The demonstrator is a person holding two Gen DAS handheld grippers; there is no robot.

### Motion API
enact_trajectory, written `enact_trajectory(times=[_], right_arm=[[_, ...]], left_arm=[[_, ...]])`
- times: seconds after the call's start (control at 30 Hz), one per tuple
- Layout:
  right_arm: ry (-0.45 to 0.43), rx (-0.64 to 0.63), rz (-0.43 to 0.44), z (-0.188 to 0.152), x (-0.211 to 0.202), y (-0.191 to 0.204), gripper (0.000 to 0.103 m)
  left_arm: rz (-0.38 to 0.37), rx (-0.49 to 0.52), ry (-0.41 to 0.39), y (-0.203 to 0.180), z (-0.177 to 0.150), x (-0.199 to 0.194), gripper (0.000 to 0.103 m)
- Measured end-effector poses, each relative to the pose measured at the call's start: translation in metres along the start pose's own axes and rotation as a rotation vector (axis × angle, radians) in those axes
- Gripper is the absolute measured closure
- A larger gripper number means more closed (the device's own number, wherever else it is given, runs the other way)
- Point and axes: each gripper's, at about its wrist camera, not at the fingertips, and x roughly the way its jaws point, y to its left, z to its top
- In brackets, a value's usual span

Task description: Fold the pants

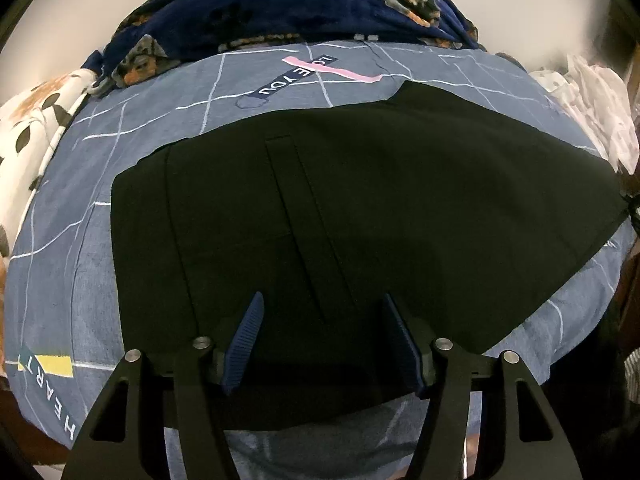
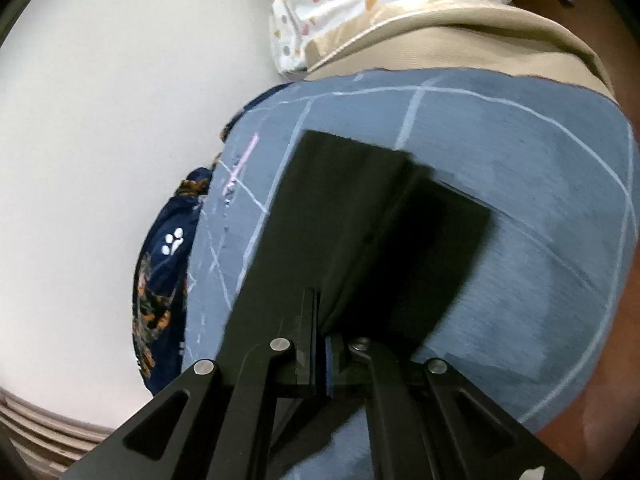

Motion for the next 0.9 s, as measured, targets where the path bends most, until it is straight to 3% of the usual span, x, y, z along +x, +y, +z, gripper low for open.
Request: enact_trajectory(times=[0.77,0.9], right_arm=[[-0.039,-0.016,-0.048,0.002,-0.02,-0.004,0.101],[-0.03,0.029,-0.012,0.003,-0.018,-0.013,0.101]], left_arm=[[-0.042,0.087,-0.007,0.001,-0.008,-0.005,0.033],[-0.038,0.095,-0.012,0.0,-0.01,-0.004,0.029]])
